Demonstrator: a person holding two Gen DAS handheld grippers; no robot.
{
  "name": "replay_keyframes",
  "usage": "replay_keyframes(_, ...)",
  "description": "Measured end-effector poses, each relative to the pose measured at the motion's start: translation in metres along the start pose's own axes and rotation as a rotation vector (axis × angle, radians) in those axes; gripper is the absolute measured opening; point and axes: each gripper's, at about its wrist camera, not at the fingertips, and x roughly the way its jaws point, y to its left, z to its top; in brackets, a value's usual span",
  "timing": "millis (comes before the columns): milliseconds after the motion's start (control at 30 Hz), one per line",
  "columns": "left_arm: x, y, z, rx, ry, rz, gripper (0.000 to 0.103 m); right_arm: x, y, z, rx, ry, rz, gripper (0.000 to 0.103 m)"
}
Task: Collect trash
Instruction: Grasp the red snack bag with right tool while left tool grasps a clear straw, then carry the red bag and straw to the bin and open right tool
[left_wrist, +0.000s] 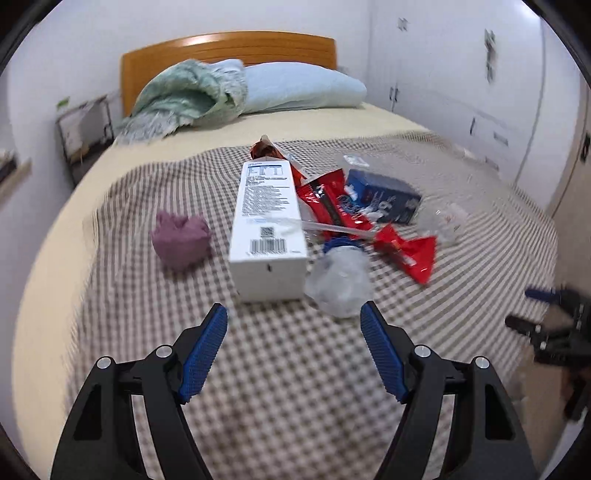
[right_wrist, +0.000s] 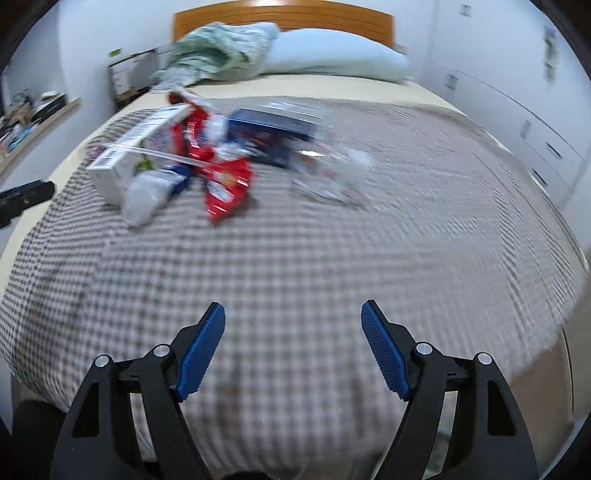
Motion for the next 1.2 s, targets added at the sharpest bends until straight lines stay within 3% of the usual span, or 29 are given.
replay_keyframes(100, 0.004, 0.005, 0.017, 0.021, -0.057, -0.006, 0.072, 0.020, 0.010, 0.015, 0.000, -0.006, 0.025, 0.073)
replay_keyframes(200, 0.026, 0.000, 0.042, 0.142, -0.055, 0.001, 0.072, 0.036, 0.011, 0.031, 0.011, -0.011, 0.044, 0.073)
replay_keyframes(267, 0.048, -0.007, 0.055, 0.253, -0.004, 0.041, 0.072, 0.044, 0.011, 0.039, 0.016, -0.009, 0.059, 0.073)
replay_keyframes(367, 0.078, -0.018, 0.065, 0.407, 0.078, 0.031, 0.072, 0.054, 0.004, 0.054, 0.048, -0.022, 0.111, 0.073)
replay_keyframes(400, 0.087, -0.021, 0.067, 0.441, 0.106, 0.029, 0.063, 0.060, 0.002, 0.060, 0.065, -0.019, 0.128, 0.073)
replay_keyframes(433, 0.094, -0.024, 0.068, 0.465, 0.140, 0.017, 0.046, 0.066, -0.001, 0.065, 0.083, -0.018, 0.144, 0.073)
replay_keyframes(500, 0.104, -0.027, 0.069, 0.467, 0.211, 0.009, 0.039, 0.081, -0.003, 0.073, 0.119, 0.000, 0.175, 0.073)
replay_keyframes(567, 0.098, -0.032, 0.066, 0.470, 0.210, -0.004, 0.024, 0.097, -0.005, 0.080, 0.150, 0.018, 0.197, 0.072)
replay_keyframes(600, 0.093, -0.033, 0.065, 0.470, 0.219, -0.029, 0.012, 0.100, -0.005, 0.082, 0.152, 0.020, 0.208, 0.062)
replay_keyframes(733, 0.070, -0.035, 0.053, 0.392, 0.265, -0.084, 0.006, 0.114, 0.000, 0.083, 0.171, 0.067, 0.252, 0.012)
replay_keyframes(933, 0.001, -0.049, 0.019, 0.274, 0.265, -0.115, 0.003, 0.053, -0.002, 0.072, 0.141, -0.007, 0.227, 0.006)
replay_keyframes(1200, -0.091, -0.076, -0.009, -0.030, 0.172, -0.127, 0.003, -0.049, -0.060, 0.042, 0.159, -0.112, 0.149, 0.006)
